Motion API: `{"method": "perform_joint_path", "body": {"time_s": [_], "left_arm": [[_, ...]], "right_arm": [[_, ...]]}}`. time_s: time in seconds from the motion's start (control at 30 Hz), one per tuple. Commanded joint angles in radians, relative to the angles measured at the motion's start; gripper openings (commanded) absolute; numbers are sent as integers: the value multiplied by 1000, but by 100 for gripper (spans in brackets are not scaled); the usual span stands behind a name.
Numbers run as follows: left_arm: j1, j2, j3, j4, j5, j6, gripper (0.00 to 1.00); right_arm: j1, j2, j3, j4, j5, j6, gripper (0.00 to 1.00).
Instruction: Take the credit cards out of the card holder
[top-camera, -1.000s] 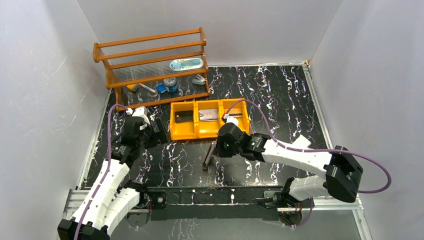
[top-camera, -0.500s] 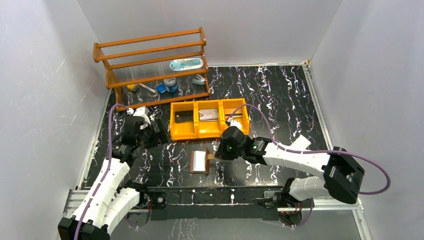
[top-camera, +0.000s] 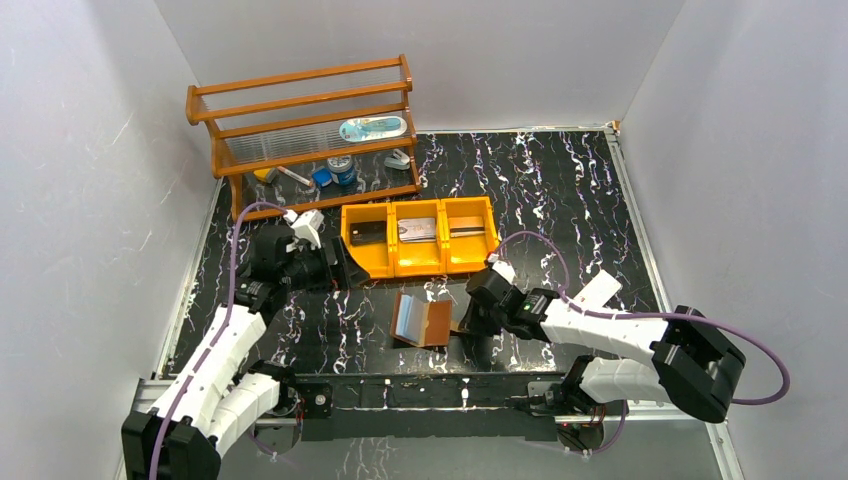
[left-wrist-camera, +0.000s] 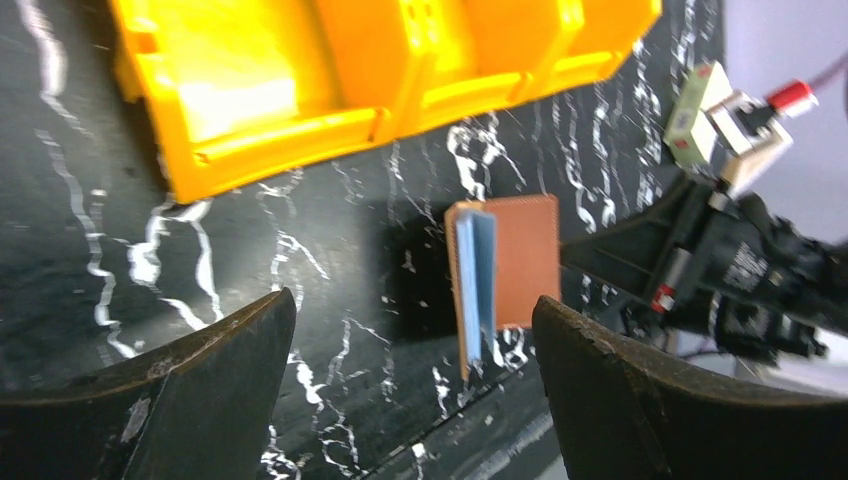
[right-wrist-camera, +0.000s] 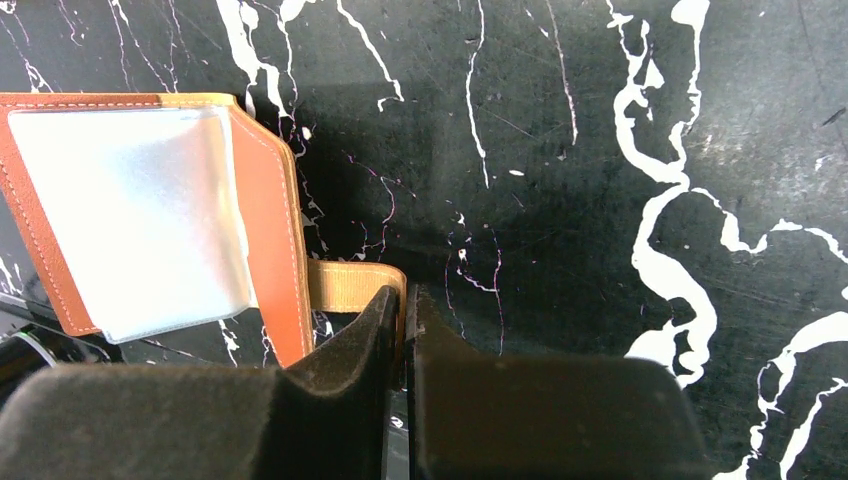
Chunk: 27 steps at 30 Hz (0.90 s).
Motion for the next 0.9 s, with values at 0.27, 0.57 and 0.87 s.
{"method": "perform_joint_path", "body": {"time_s": [0.27, 0.57, 0.87], "left_arm": [[-111, 21, 14, 78, 230, -79, 86], [-349, 189, 30, 90, 32, -171, 83], [-503, 327, 84, 195, -20, -237, 79]], "right_arm": [[-9, -4, 9, 117, -14, 12, 4], [-13, 22, -1, 109, -13, 19, 4], [-21, -13, -39, 153, -26, 31, 5]]}}
